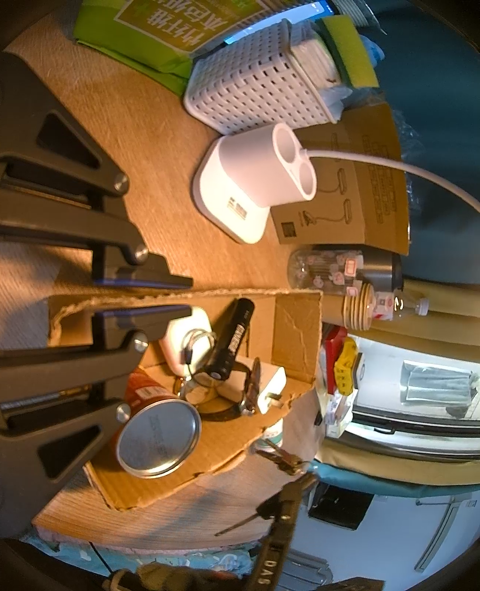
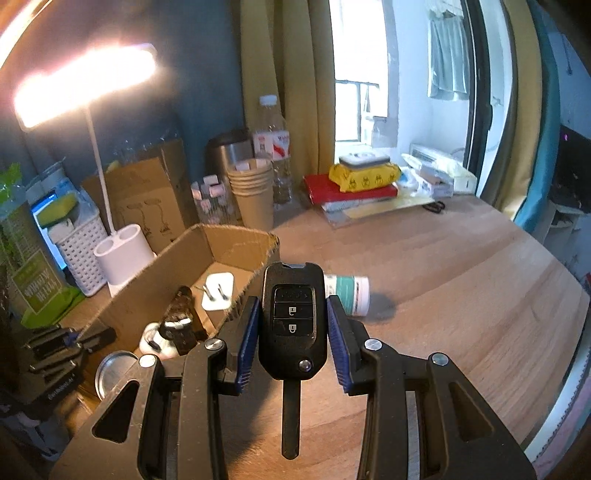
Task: Organize rigid objects
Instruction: 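Lift the key fob with the right gripper and carry it over the box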
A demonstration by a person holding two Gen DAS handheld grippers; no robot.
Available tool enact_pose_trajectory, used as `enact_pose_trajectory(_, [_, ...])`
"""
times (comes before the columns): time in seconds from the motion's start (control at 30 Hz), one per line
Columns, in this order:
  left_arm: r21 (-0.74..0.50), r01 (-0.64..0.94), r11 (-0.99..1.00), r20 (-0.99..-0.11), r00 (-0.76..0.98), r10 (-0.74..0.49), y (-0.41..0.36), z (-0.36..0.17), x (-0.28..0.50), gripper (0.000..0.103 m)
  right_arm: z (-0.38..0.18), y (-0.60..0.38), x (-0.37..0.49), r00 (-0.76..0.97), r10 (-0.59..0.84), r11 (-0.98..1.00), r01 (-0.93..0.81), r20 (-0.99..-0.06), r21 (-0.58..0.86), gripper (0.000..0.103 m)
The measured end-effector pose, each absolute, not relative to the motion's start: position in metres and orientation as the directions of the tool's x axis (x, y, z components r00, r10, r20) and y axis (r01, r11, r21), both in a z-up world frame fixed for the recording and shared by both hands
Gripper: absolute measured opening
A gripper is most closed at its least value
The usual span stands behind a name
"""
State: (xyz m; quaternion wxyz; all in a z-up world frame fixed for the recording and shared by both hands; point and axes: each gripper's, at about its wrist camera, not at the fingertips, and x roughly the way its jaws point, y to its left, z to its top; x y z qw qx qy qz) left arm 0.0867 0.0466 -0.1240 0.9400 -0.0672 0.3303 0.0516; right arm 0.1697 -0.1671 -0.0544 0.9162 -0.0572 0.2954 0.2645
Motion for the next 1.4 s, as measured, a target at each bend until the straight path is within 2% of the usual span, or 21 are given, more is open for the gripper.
enact_pose_trajectory(0.63, [-0.089, -0.138, 0.986, -0.621, 0.782, 0.053, 0.046, -0.124, 0.086, 0.009, -0.016, -0.123, 0.162, 0.682, 0.525, 0.796, -0.605, -0.509, 0.011, 0.038])
enact_pose_trajectory(0.9, [-0.088, -0.137, 0.987, -0.621, 0.782, 0.053, 0.044, -0.123, 0.083, 0.009, -0.024, -0.104, 0.173, 0.618, 0.587, 0.751, -0.658, -0.523, 0.066, 0.038])
enact_pose_trajectory(1.4, [-0.092, -0.141, 0.986, -0.624, 0.780, 0.053, 0.044, -0.124, 0.083, 0.009, -0.048, -0.062, 0.202, 0.545, 0.588, 0.711, -0.701, -0.598, 0.060, 0.038])
